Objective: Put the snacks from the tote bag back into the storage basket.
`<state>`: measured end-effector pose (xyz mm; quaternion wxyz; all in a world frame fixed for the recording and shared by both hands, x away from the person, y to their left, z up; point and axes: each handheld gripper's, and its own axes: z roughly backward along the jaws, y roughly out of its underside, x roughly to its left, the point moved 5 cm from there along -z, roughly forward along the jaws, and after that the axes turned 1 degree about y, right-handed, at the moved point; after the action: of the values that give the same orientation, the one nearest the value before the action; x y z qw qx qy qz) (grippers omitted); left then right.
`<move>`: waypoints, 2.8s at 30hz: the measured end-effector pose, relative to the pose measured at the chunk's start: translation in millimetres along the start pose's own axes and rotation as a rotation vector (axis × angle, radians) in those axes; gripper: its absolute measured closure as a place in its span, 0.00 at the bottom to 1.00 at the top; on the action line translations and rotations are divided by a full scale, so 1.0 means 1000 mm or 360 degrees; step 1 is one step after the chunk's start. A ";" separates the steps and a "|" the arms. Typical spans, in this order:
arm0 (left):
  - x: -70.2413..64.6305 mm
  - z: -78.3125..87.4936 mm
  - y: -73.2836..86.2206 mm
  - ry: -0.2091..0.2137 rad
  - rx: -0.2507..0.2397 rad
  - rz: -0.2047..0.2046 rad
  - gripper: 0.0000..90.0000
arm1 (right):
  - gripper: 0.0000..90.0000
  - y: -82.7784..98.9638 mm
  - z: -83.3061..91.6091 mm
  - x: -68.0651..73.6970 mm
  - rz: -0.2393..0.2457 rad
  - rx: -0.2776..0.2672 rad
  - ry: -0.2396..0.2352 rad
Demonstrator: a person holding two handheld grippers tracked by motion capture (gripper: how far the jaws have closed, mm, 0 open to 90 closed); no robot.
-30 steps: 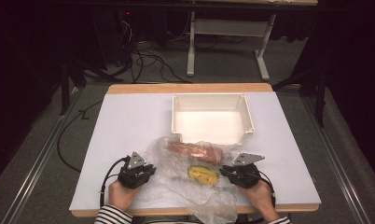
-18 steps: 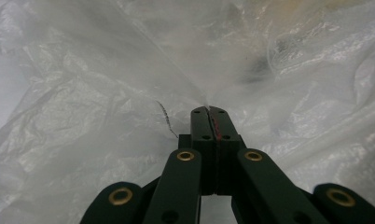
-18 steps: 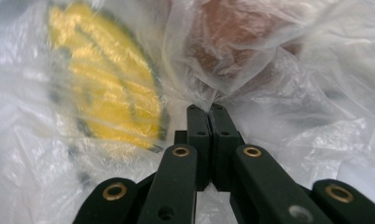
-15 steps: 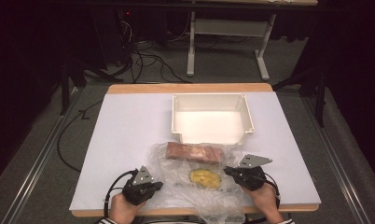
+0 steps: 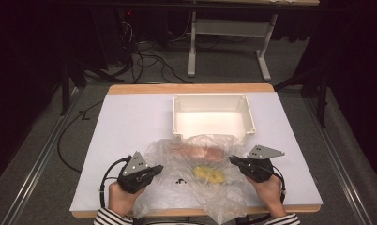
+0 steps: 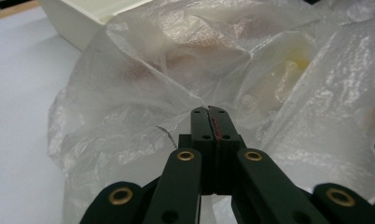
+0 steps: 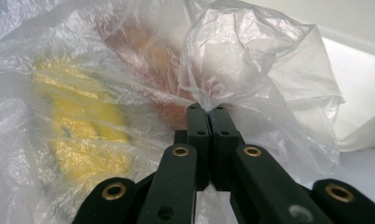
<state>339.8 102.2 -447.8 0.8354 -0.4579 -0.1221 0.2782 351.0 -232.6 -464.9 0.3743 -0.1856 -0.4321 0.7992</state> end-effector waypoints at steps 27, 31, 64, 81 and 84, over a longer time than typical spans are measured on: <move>0.064 -0.069 -0.012 -0.0166 0.0058 0.0285 1.00 | 0.99 0.008 -0.041 -0.023 -0.0168 0.0170 0.0126; 0.064 -0.077 -0.008 -0.0130 0.0100 0.0310 1.00 | 0.99 0.008 -0.044 -0.022 -0.0167 0.0176 0.0105; 0.023 -0.028 0.006 0.0015 0.0090 0.0204 1.00 | 1.00 0.009 -0.019 0.002 -0.0096 0.0130 0.0018; 0.056 -0.058 -0.004 -0.0185 0.0063 0.0317 1.00 | 1.00 0.013 -0.047 -0.031 -0.0216 0.0269 0.0149; 0.058 -0.066 -0.001 -0.0184 0.0094 0.0338 1.00 | 1.00 0.015 -0.049 -0.032 -0.0213 0.0293 0.0142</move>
<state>417.6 89.5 -485.9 0.8059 -0.4266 -0.1127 0.3947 395.3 -235.2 -505.2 0.4611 -0.1567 -0.3512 0.7997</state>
